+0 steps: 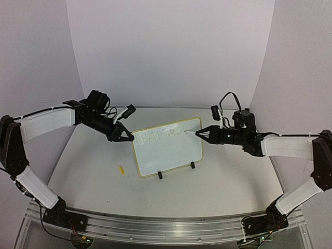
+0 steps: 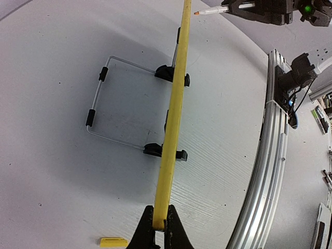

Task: Write a sentence on the whiteboard
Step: Write on the whiteboard with the whiteboard marker without the cap.

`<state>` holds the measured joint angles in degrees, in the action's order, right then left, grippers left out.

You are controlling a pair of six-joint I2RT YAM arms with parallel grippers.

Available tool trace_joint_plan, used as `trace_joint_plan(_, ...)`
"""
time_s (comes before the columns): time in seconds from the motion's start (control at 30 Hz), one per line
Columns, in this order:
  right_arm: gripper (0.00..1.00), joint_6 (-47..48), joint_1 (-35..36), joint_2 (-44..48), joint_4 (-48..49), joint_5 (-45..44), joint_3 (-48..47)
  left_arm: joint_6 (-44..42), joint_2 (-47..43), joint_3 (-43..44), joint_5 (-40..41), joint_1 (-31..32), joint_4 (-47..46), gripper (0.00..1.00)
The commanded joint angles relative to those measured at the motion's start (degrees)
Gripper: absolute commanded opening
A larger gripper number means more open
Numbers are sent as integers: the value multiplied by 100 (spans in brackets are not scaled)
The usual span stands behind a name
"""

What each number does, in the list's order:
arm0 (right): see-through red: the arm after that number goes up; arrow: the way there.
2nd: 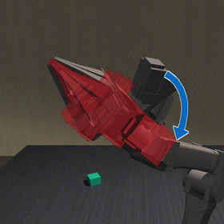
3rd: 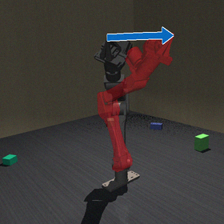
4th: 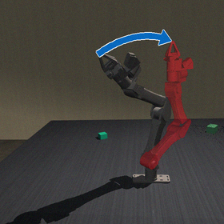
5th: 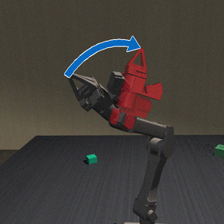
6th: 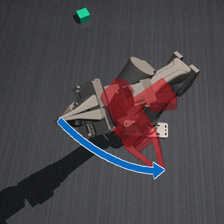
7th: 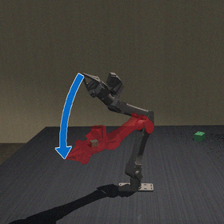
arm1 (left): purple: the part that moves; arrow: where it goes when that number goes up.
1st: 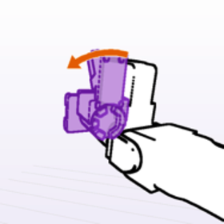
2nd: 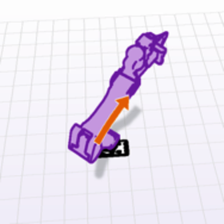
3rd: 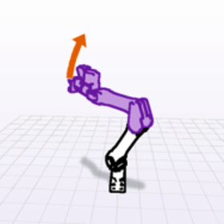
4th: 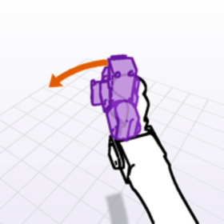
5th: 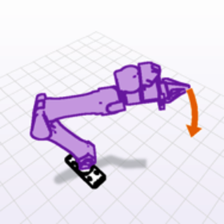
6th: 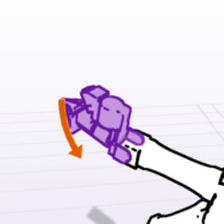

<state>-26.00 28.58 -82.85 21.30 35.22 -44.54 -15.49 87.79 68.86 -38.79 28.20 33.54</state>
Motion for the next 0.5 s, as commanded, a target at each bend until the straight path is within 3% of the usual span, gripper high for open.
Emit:
trace_joint_plan(0.0,0,-13,-18,458,97,65,-73,-199,18,73,383,27,12,0)
trace_joint_plan(0.47,0,163,-8,-41,71,35,-553,-207,57,75,390,36,15,0)
